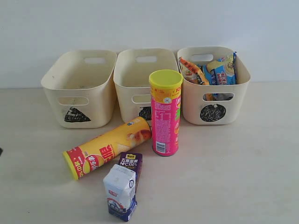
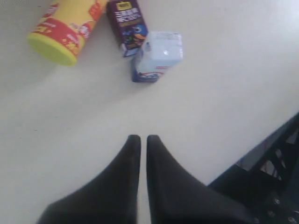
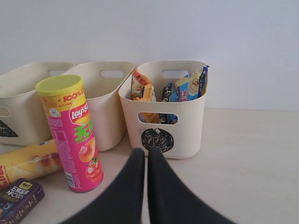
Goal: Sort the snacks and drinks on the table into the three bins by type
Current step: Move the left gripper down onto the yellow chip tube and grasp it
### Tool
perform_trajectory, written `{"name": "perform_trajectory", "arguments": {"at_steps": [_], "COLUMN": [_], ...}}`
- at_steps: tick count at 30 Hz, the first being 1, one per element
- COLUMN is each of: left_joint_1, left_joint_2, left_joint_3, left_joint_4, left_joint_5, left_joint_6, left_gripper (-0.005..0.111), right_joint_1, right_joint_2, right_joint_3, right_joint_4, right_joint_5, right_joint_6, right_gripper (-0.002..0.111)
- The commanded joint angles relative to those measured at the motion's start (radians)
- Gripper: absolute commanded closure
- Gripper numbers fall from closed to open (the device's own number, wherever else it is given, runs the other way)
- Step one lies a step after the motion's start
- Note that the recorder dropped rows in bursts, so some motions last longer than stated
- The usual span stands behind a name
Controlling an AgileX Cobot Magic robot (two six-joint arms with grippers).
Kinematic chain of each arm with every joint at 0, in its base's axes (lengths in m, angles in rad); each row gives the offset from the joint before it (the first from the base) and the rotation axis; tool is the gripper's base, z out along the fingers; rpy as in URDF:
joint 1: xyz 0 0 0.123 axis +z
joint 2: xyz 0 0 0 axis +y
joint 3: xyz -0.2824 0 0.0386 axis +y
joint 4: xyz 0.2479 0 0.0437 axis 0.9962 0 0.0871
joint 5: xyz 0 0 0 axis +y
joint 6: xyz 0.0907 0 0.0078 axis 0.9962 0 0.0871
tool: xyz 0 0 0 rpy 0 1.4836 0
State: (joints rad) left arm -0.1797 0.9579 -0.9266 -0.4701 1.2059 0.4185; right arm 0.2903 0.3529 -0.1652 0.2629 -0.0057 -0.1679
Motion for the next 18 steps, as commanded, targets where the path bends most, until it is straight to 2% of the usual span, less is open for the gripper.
{"name": "perform_trajectory", "arguments": {"at_steps": [1,6,9,15,18], "left_joint_1": [-0.045,-0.054,-0.054,-0.054,-0.054], "left_joint_2": [0.121,0.263,0.332,0.469,0.544], "left_joint_3": [-0.061,-0.137,-0.164,-0.214,-0.25], "left_joint_4": [-0.07,-0.098,-0.117,-0.11,-0.105], "left_joint_5": [0.015,0.015,-0.035,-0.15,-0.179], "left_joint_6": [0.048,0.077,0.119,0.272,0.294], "left_gripper": [0.097,0.067,0.052,0.035,0.027], "right_joint_1": [-0.002,-0.002,-0.002,-0.002,-0.002], "right_joint_2": [-0.003,-0.003,-0.003,-0.003,-0.003], "right_joint_3": [0.006,0.006,0.006,0.006,0.006], "right_joint_4": [-0.004,-0.004,-0.004,-0.004,-0.004], "right_joint_5": [-0.003,-0.003,-0.003,-0.001,-0.001], "right_joint_6": [0.004,0.004,0.004,0.006,0.006], "right_gripper": [0.108,0.108,0.108,0.108,0.108]}}
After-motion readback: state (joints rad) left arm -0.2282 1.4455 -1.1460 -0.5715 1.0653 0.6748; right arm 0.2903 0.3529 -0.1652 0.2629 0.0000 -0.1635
